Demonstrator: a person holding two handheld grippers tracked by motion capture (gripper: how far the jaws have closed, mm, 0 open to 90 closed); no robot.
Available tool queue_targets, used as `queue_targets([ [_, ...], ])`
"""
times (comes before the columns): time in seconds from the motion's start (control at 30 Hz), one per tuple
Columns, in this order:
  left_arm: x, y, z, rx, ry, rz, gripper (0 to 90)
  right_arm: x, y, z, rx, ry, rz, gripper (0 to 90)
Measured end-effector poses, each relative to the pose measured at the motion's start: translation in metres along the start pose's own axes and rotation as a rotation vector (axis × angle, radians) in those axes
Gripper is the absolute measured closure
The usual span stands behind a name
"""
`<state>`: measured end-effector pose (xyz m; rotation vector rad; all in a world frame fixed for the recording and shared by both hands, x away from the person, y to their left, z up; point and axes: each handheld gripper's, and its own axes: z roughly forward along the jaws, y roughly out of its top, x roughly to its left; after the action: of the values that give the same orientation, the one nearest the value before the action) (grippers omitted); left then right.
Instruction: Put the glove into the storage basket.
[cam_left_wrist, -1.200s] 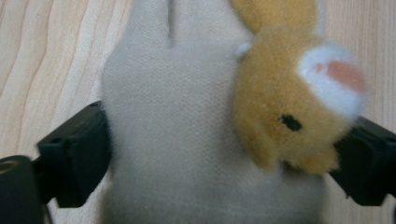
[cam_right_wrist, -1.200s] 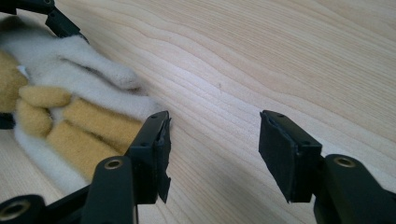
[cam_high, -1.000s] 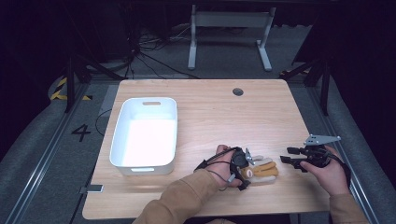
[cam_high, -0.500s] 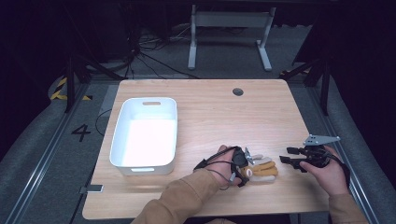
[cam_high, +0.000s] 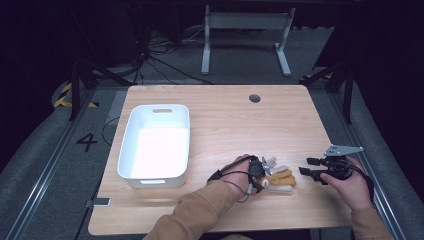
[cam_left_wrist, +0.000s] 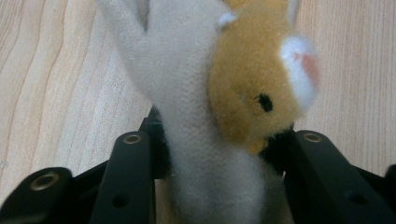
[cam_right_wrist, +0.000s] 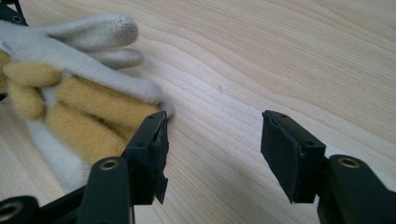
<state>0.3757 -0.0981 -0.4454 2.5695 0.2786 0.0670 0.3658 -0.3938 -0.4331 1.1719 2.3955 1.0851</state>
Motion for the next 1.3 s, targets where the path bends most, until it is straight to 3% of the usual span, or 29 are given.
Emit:
queue_targets([
  [0.17,0.001,-0.002,0.000,-0.014,-0.007,-0.003,62.0,0.000,0.000,0.000,-0.002,0.003,-0.003,42.9],
  [0.23,0.002,-0.003,-0.001,-0.018,-0.014,-0.049,63.3,0.000,0.000,0.001,0.003,0.001,-0.001,42.9],
  [0.3,0.003,-0.001,-0.001,-0.011,-0.013,-0.026,64.7,0.000,0.000,0.001,0.002,0.002,-0.003,42.9],
  [0.37,0.002,-0.001,0.000,-0.011,-0.010,-0.040,66.0,0.000,0.000,0.001,-0.001,0.003,-0.006,43.0],
  [0.43,0.003,-0.001,-0.001,-0.019,-0.014,-0.083,66.9,0.000,0.000,0.000,-0.003,0.002,-0.004,43.0],
  [0.63,0.005,-0.002,0.000,-0.030,-0.017,-0.073,68.4,-0.002,-0.001,0.000,-0.006,0.002,-0.003,43.0],
  [0.9,0.005,0.003,-0.005,-0.012,-0.017,-0.096,70.4,-0.003,-0.001,-0.002,-0.013,0.004,0.003,42.9],
  [0.93,0.004,0.004,-0.010,-0.003,-0.016,-0.117,70.6,-0.004,-0.002,-0.002,-0.017,0.002,0.007,42.9],
  [1.17,0.006,0.010,-0.032,-0.021,0.000,-0.136,70.5,-0.008,-0.006,-0.004,-0.022,0.009,0.024,42.9],
  [1.3,0.009,0.014,-0.053,-0.028,0.007,-0.150,70.2,-0.011,-0.008,-0.004,-0.029,0.009,0.048,43.5],
])
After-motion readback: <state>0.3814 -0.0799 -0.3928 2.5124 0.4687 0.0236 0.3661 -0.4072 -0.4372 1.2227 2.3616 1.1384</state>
